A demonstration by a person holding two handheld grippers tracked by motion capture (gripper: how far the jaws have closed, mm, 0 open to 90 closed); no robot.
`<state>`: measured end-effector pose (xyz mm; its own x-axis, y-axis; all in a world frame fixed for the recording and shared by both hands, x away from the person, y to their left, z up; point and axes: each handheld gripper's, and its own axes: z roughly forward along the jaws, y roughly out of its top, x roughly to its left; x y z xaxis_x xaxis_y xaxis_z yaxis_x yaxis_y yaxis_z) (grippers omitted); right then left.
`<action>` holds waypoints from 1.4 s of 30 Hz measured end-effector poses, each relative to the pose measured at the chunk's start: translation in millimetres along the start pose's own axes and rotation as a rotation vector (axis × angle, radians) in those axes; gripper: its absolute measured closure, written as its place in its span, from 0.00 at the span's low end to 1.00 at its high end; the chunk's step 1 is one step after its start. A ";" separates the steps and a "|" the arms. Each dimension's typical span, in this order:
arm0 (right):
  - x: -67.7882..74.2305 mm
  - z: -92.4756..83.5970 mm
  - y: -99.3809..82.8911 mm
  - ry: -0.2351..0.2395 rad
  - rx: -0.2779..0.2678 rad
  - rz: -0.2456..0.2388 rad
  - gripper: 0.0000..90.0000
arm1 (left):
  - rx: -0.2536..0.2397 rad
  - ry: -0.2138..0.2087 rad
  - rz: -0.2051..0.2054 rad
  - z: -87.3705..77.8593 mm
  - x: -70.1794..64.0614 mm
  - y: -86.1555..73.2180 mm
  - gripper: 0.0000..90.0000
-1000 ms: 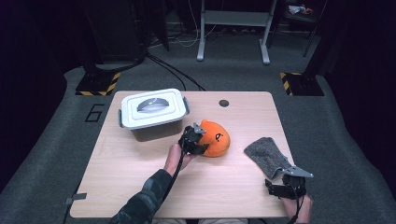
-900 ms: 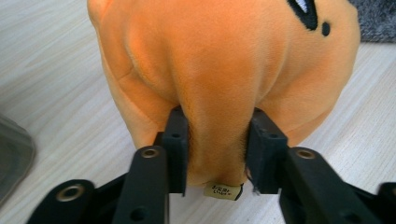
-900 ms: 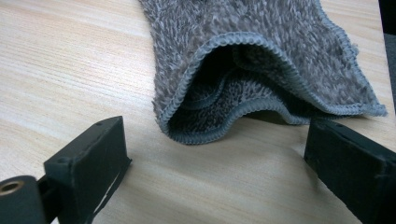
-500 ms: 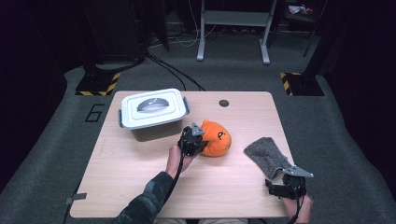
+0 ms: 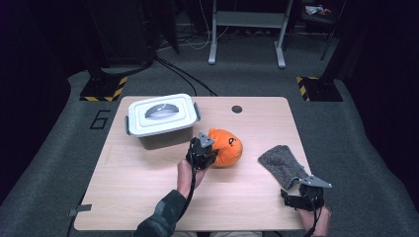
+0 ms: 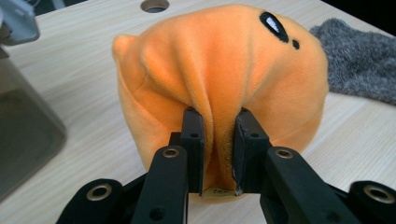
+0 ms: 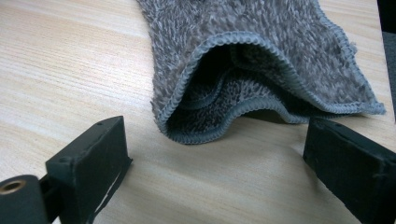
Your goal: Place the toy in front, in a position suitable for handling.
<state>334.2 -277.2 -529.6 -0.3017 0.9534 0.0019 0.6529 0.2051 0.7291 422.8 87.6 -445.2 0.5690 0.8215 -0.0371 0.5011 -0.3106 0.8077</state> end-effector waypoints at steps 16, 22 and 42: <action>-0.1 0.0 0.0 0.002 0.000 -0.003 0.06 | 0.029 0.021 -0.062 8.5 -35.0 -20.0 0.73; -0.1 0.0 0.0 0.002 0.000 -0.003 0.06 | 0.007 -0.017 -0.038 -2.8 -29.2 -22.8 0.44; -0.7 1.1 0.8 0.002 -0.002 -0.008 0.06 | -0.016 -0.132 -0.112 -27.8 24.7 -37.2 0.24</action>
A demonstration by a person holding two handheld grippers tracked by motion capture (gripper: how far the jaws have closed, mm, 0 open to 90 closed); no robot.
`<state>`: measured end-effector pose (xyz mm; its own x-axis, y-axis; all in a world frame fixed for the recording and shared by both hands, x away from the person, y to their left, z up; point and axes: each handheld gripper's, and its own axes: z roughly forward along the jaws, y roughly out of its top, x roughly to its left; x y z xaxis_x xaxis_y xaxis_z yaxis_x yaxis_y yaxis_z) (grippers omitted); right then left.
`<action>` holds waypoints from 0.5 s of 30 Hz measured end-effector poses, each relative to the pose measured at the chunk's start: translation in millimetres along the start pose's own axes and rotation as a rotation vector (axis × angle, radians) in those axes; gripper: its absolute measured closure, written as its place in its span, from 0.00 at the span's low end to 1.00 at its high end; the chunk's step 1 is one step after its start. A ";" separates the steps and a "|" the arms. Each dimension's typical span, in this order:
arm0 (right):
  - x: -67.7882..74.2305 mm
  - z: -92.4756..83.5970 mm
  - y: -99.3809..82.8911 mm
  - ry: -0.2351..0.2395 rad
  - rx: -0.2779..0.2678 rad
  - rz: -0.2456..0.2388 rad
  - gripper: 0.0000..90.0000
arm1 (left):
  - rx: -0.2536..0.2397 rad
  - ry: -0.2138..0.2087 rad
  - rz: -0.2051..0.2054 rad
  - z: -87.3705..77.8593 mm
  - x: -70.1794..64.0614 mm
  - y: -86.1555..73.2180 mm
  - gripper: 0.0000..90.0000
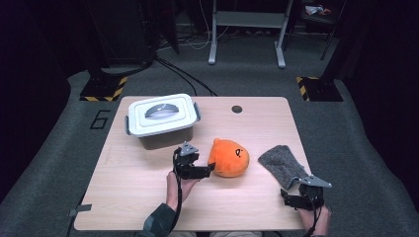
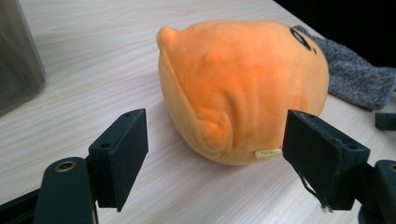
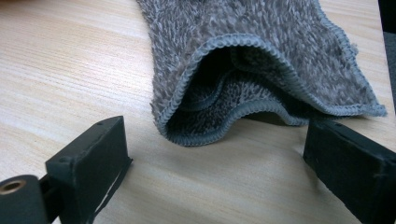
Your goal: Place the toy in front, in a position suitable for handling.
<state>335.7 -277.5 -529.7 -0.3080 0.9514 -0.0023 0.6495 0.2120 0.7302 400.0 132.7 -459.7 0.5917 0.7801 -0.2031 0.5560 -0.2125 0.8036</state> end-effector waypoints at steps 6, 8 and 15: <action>0.5 -0.1 0.2 -0.003 -0.001 0.006 0.06 | 0.008 -0.007 0.018 -2.7 3.0 3.5 0.21; -0.5 0.2 0.5 0.003 0.004 -0.002 0.06 | 0.018 0.003 0.050 -2.0 2.6 5.3 0.18; 0.2 -0.3 0.1 -0.007 0.003 0.007 0.06 | 0.056 -0.009 0.076 6.7 6.3 6.6 0.16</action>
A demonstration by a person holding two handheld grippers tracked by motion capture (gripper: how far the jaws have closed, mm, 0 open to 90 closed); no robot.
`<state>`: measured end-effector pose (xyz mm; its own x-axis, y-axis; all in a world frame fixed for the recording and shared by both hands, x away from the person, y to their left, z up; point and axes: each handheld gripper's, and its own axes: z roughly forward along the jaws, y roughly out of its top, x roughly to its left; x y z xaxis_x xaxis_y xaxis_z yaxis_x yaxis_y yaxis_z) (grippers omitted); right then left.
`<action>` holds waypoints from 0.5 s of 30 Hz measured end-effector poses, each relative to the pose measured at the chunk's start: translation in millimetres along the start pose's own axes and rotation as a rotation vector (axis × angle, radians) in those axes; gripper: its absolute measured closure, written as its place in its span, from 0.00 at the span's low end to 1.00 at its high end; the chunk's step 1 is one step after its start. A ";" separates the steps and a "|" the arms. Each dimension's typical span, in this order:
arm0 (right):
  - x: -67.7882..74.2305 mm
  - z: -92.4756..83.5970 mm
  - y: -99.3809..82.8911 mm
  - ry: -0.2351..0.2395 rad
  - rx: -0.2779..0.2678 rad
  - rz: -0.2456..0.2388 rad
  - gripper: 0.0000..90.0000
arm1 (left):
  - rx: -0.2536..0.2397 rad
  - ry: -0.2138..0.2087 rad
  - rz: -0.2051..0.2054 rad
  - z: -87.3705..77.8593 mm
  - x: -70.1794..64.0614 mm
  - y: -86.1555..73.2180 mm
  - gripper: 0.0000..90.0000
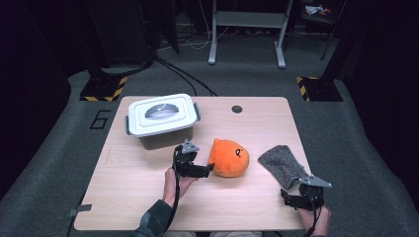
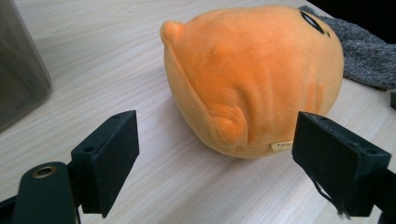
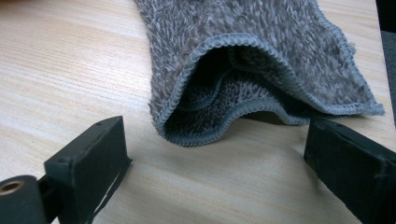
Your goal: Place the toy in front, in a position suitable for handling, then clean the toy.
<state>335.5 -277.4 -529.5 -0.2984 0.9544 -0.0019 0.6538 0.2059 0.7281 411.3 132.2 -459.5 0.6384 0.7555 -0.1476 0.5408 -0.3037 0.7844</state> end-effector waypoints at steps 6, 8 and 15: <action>-1.2 0.3 0.4 0.004 -0.002 -0.017 0.06 | -0.001 -0.002 0.011 7.1 -3.1 4.3 0.17; -1.0 0.2 0.4 0.005 -0.001 -0.013 0.06 | 0.000 -0.014 0.010 10.8 -5.4 6.8 0.17; -3.0 -7.0 1.0 0.049 -0.018 0.023 0.02 | 0.023 -0.038 0.030 17.2 -5.4 14.9 0.19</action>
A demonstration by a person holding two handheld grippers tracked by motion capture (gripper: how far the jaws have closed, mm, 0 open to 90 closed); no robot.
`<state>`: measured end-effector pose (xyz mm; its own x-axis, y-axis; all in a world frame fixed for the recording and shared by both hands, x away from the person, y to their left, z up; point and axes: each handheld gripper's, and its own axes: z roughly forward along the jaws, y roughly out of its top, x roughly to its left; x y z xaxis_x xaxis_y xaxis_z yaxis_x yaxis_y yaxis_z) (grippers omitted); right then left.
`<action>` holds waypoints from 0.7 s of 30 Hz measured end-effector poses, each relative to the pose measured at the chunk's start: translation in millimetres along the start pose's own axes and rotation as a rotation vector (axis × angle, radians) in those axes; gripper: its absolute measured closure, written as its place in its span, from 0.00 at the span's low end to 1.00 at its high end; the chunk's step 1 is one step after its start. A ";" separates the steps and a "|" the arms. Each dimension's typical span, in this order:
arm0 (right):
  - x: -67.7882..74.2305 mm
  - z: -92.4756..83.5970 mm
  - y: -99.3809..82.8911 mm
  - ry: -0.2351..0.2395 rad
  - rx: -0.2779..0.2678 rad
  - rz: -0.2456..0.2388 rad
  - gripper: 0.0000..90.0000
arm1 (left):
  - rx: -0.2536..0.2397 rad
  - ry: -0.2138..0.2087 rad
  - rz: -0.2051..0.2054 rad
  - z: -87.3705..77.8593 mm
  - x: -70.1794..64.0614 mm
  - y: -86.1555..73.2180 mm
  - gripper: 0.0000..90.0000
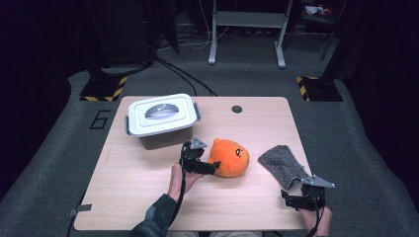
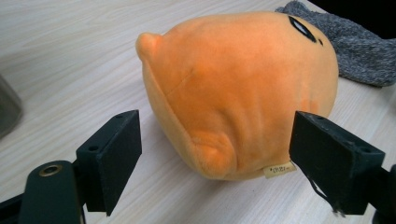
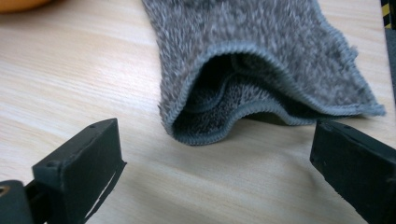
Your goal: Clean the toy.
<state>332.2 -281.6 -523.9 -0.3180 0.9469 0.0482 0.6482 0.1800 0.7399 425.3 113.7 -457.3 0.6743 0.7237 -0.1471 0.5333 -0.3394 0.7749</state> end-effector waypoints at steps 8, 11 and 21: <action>-1.4 -20.3 30.7 -0.014 -0.034 -0.037 0.03 | 0.023 -0.056 -0.043 14.8 11.1 5.8 0.27; -1.4 -21.8 38.8 -0.023 -0.040 -0.034 0.03 | 0.032 -0.075 -0.054 17.9 12.0 4.8 0.30; -1.5 6.3 74.4 -0.030 0.027 -0.029 0.05 | 0.074 -0.060 -0.017 19.5 3.9 -0.4 0.53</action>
<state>385.2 -267.9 -473.2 -0.3165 0.9486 0.0068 0.6578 0.2143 0.7220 437.7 104.9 -470.2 0.6929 0.6931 -0.1986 0.5798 -0.3720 0.7249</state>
